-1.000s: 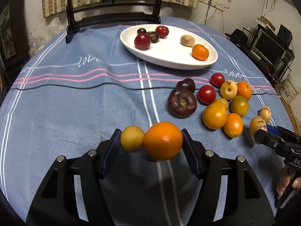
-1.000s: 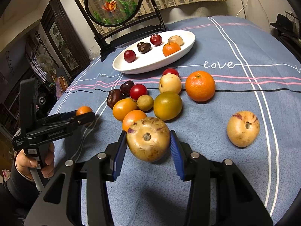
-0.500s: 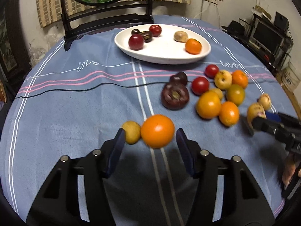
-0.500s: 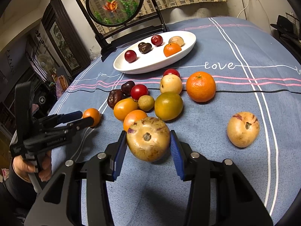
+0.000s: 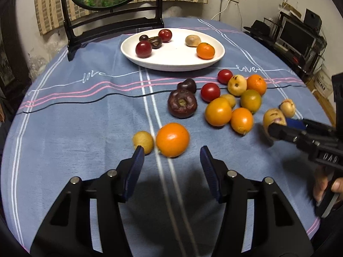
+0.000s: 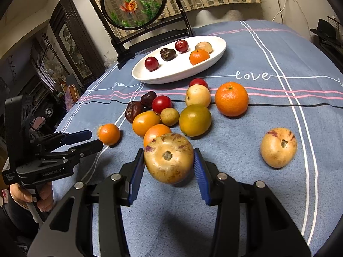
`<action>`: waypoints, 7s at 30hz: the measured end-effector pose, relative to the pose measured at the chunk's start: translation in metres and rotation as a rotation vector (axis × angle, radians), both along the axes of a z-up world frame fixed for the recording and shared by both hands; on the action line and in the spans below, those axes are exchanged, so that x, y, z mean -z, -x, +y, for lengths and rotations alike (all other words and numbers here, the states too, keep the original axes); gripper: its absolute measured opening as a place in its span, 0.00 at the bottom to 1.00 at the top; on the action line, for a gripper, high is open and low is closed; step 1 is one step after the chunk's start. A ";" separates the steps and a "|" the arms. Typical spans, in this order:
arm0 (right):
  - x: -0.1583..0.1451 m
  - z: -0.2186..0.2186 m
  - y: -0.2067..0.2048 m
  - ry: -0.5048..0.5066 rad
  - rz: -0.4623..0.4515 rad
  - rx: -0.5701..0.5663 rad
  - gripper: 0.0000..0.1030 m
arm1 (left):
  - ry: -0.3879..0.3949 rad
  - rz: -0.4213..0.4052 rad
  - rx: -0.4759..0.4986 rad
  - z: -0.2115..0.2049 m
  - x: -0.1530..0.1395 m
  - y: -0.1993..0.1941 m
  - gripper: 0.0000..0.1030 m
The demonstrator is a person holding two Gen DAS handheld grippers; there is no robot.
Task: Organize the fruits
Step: 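Grasp the orange with the left tool while the right tool holds the pale apple, then carry the orange and pale apple onto the white plate and open both tools, then grasp the small yellow fruit with the left tool while the right tool grasps the pinkish apple, then carry both fruits onto the white plate and open both tools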
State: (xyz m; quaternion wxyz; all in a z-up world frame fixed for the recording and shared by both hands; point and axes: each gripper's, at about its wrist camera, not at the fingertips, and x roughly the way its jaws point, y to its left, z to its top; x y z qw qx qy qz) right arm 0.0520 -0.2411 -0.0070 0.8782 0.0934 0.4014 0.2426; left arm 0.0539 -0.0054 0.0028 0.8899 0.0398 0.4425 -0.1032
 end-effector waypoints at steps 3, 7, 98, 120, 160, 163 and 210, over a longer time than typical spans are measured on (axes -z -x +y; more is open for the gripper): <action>0.000 0.000 0.000 0.002 0.001 0.000 0.44 | 0.012 0.021 0.010 0.001 0.002 -0.002 0.53; 0.000 -0.001 0.000 0.002 0.005 0.002 0.44 | 0.018 0.060 0.040 -0.011 0.011 -0.007 0.53; -0.051 0.027 -0.245 -0.048 0.163 0.107 0.49 | -0.013 -0.113 -0.085 -0.041 -0.033 -0.194 0.70; -0.025 -0.026 -0.010 0.107 -0.020 0.194 0.64 | -0.015 -0.168 -0.053 -0.009 -0.026 -0.034 0.87; 0.004 -0.048 -0.017 0.185 0.018 0.303 0.42 | -0.025 -0.035 -0.120 0.051 0.019 -0.020 0.87; 0.003 -0.038 -0.014 0.154 0.006 0.245 0.42 | -0.034 -0.028 -0.142 0.056 0.021 -0.031 0.87; -0.025 -0.007 -0.006 0.135 -0.055 0.070 0.42 | -0.020 -0.058 0.000 0.015 -0.022 -0.057 0.27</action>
